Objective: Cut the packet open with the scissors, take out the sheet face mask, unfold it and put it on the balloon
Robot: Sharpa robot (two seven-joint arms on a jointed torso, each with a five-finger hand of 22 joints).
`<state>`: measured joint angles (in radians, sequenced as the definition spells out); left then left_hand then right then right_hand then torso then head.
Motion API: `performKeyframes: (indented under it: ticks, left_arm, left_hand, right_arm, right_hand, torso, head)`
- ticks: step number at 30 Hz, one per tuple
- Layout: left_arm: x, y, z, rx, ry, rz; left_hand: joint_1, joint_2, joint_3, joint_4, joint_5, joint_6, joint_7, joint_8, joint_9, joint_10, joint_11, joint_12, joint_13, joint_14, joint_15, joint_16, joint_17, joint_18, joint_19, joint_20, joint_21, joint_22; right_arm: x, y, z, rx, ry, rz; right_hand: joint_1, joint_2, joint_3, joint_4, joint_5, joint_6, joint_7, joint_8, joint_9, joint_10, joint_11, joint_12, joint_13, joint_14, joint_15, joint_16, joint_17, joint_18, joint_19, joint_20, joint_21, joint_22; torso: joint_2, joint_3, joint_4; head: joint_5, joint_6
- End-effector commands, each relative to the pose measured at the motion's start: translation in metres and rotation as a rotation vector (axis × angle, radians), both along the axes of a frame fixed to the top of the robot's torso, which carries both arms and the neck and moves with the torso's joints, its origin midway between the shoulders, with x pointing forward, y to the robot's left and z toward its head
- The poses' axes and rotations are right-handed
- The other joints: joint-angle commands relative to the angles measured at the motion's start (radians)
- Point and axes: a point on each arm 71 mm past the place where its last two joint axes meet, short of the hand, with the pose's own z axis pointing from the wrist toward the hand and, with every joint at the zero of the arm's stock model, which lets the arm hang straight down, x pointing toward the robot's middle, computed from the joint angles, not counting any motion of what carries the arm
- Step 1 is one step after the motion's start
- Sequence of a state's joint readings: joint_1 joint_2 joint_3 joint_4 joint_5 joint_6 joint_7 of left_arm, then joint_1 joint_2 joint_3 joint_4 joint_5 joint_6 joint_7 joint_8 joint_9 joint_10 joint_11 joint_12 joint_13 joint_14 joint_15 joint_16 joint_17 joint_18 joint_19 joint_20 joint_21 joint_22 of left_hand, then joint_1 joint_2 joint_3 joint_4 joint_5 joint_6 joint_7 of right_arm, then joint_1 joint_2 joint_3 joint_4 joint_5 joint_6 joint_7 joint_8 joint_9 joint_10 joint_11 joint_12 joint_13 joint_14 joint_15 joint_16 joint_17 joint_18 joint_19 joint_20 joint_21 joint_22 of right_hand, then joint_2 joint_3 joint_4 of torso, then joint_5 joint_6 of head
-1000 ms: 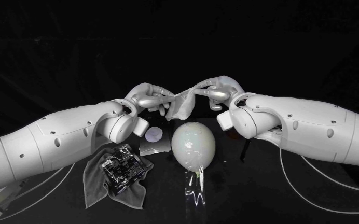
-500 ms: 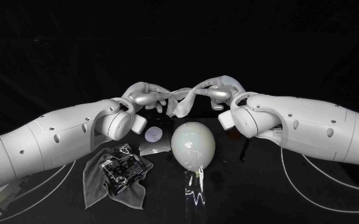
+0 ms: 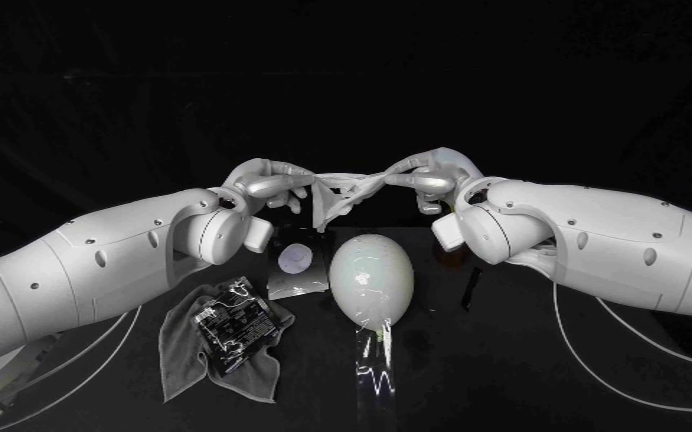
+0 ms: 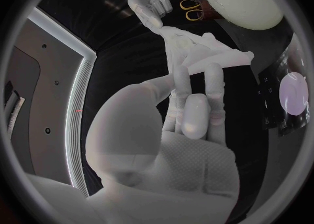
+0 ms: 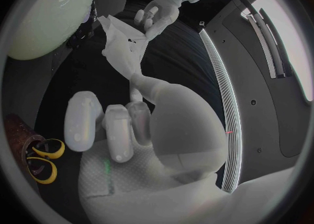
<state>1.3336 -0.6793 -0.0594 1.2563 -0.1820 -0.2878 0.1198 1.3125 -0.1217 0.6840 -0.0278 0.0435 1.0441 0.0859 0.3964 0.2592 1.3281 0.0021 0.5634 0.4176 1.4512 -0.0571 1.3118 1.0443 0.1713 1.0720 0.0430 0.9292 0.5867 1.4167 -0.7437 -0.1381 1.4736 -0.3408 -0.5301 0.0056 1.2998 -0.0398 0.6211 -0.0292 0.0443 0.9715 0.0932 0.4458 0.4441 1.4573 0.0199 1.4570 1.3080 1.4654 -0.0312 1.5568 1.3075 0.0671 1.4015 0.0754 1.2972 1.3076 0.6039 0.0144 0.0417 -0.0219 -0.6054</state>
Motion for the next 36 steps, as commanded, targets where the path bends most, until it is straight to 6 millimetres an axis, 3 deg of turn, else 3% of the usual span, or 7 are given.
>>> performKeyframes:
  ticks: [1, 36]
  left_arm:
    - [0.0, 0.001, -0.001, -0.038, 0.047, 0.005]
    - [0.005, 0.014, -0.003, -0.057, 0.072, 0.075]
  left_hand:
    - [-0.004, 0.007, 0.006, 0.0, 0.007, 0.0, -0.002, 0.018, 0.092, 0.009, -0.002, 0.005, 0.001, 0.0, -0.005, 0.004, -0.003, 0.012, -0.005, -0.004, 0.006, 0.002]
    - [-0.011, 0.004, 0.015, -0.002, 0.007, -0.002, -0.002, 0.023, 0.098, 0.009, -0.002, 0.009, 0.004, -0.002, -0.006, 0.002, -0.01, 0.012, -0.008, -0.005, 0.009, 0.003]
  right_arm:
    - [0.001, -0.001, -0.001, -0.033, 0.016, 0.025]
    - [0.014, -0.023, 0.004, -0.078, -0.044, -0.048]
  right_hand:
    - [-0.005, 0.007, 0.004, -0.001, 0.004, 0.007, 0.001, 0.01, 0.098, 0.03, 0.001, 0.005, 0.162, 0.093, -0.005, 0.005, 0.233, -0.002, -0.005, 0.0, 0.003, 0.177]
    - [-0.007, 0.005, 0.008, -0.004, 0.004, 0.007, 0.0, 0.013, 0.099, 0.031, 0.0, 0.005, 0.162, 0.094, -0.005, 0.005, 0.234, -0.003, -0.003, -0.001, 0.006, 0.178]
  torso:
    - [0.0, 0.0003, 0.0004]
    - [0.0, 0.0004, 0.0006]
  head:
    - [0.002, 0.001]
    - [0.002, 0.001]
